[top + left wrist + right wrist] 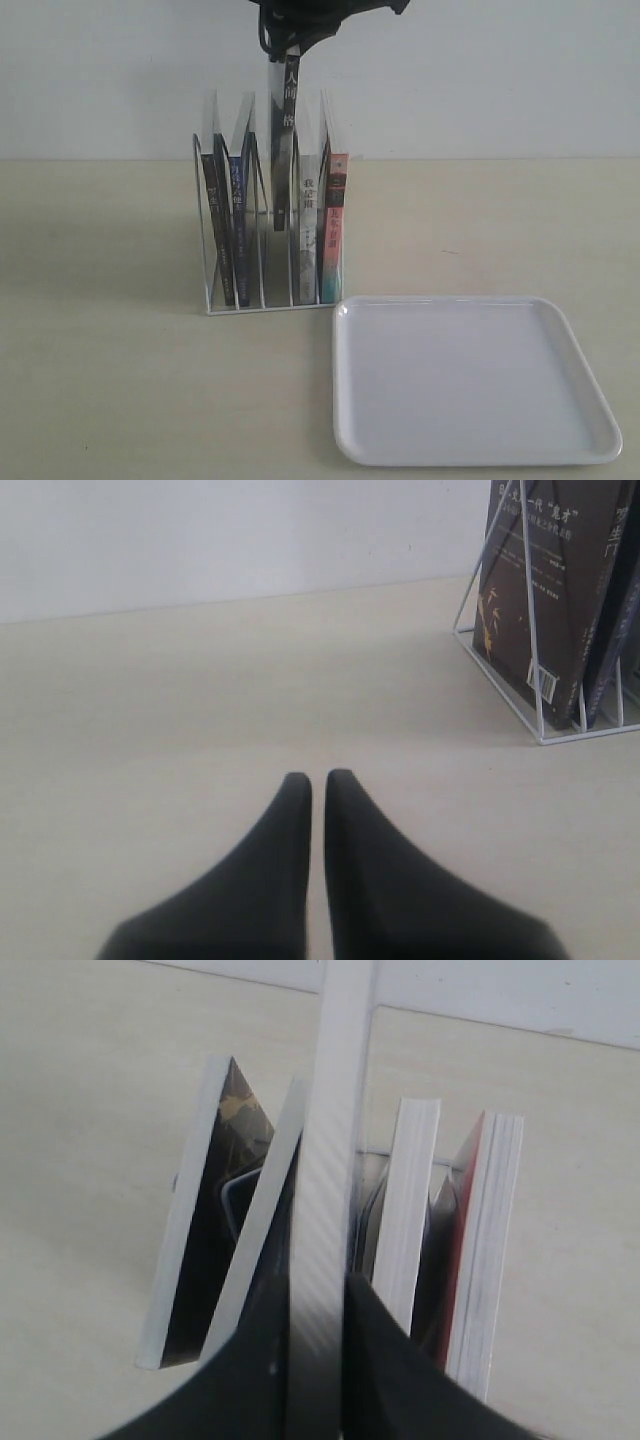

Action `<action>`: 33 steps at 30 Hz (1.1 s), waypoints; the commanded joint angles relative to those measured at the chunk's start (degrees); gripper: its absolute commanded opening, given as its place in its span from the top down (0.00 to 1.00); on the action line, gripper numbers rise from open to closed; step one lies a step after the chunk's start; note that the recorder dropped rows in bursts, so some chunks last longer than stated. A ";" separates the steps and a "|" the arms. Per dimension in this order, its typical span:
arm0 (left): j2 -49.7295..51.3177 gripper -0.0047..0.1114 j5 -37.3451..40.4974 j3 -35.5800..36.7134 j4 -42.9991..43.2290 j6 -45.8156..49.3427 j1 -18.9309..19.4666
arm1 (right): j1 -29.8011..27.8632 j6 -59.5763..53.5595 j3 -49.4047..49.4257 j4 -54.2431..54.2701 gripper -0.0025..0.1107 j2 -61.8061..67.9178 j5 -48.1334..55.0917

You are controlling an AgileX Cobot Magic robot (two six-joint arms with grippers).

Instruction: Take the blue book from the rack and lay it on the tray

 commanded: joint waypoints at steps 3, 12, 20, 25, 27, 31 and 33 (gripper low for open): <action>-0.18 0.92 -0.91 -0.19 -0.14 0.13 0.11 | -0.05 -0.16 -0.28 0.03 0.98 -0.01 -1.25; -0.18 0.92 -0.91 -0.19 -0.14 0.13 0.11 | -0.05 0.05 -0.28 1.01 0.98 4.59 -1.25; -0.18 0.92 -0.91 -0.19 -0.14 0.13 0.11 | -0.05 -0.18 -0.28 1.01 0.98 7.85 -1.25; -0.18 0.92 -0.91 -0.19 -0.14 0.13 0.11 | -0.05 -0.43 -0.28 1.82 0.78 8.55 -1.25; -0.18 0.92 -0.91 -0.19 -0.14 0.13 0.11 | -0.05 -0.43 -0.28 1.86 0.67 8.55 -1.25; -0.18 0.92 -0.91 -0.19 -0.14 0.13 0.11 | -0.05 -0.43 -0.28 1.71 0.66 7.69 -1.25; -0.18 0.92 -0.91 -0.19 -0.14 0.13 0.11 | -0.05 -0.43 -0.28 1.71 0.66 6.36 -1.25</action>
